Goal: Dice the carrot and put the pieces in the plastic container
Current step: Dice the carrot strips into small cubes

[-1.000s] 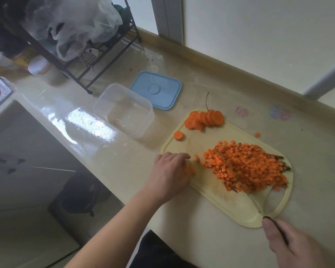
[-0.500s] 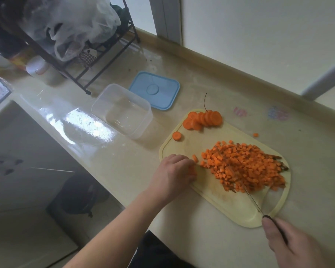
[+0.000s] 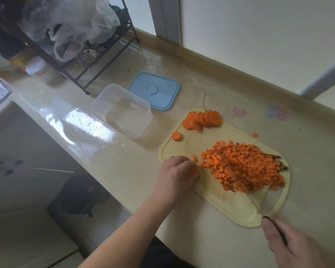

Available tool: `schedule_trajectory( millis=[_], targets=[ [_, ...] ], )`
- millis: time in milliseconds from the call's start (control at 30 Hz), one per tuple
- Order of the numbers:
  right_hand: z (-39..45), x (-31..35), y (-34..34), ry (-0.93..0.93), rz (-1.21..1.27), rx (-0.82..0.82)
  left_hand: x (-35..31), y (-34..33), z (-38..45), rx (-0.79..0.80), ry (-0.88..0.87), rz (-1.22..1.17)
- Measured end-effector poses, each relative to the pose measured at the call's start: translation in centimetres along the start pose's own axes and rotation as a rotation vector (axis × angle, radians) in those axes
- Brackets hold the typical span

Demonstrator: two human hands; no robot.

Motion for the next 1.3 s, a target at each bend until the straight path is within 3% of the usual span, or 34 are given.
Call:
schedule_trajectory(
  millis=[333,467,767,967,1167,1300],
  targets=[
    [-0.2,0.1,-0.4,0.008,0.022,0.016,-0.8,0.3,1.9,0.187,0.064,0.039],
    [-0.3,0.1,-0.4,0.016,0.05,-0.032,-1.1,0.4,1.8,0.146,0.063,0.059],
    [-0.3,-0.3,-1.1,-0.001,0.015,0.031,-1.0,-0.1,1.0,0.127,0.057,-0.002],
    [-0.2,0.1,-1.0,-0.023,-0.02,0.073,-1.7,0.6,1.3,0.308,-0.015,-0.02],
    [-0.2,-0.1,-1.5,-0.01,0.048,0.038,-1.0,1.0,3.2,0.567,-0.122,0.113],
    [-0.2,0.2,-1.9,0.001,0.08,0.044,-0.9,1.3,4.1,0.623,0.017,0.136]
  ],
)
Point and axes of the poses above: each hand's wrist, its own z-axis towards the middle knuckle, its own y-axis out of the back of the hand, x = y × z, the point moved 4 cm from there along z, towards the middle knuckle, and after that the axes turned 10 degrees about -z, right-handed, at the moved point
